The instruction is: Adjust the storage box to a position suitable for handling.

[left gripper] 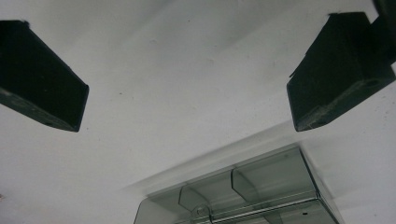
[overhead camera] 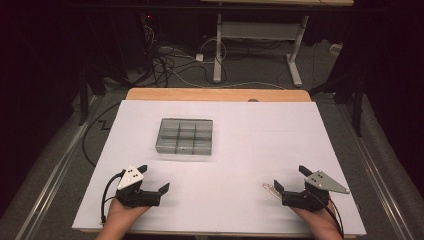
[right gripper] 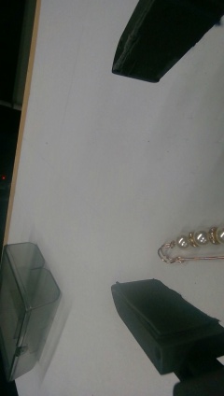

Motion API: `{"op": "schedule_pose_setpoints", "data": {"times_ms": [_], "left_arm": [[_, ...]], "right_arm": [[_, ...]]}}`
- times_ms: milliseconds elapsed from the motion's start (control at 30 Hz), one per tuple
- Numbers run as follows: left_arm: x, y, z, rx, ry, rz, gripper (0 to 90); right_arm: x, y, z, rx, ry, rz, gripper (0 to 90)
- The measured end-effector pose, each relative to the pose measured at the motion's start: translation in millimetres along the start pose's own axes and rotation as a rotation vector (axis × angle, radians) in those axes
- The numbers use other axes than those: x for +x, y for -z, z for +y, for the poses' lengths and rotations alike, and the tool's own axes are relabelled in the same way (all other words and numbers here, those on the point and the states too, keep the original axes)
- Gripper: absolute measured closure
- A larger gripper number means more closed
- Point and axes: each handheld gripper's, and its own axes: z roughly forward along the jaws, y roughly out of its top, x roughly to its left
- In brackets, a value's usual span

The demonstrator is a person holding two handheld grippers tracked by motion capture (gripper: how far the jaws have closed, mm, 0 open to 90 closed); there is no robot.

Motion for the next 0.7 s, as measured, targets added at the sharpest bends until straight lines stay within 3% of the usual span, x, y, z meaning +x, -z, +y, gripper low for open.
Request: {"op": "schedule_pose_setpoints", "data": {"times_ms": [700], "left_arm": [[-0.5,1.3,1.6,-0.025,-0.005,-0.028,0.0]], "right_arm": [[3.4,3.2,1.4,-0.013,0.023,0.003,0.0]]}}
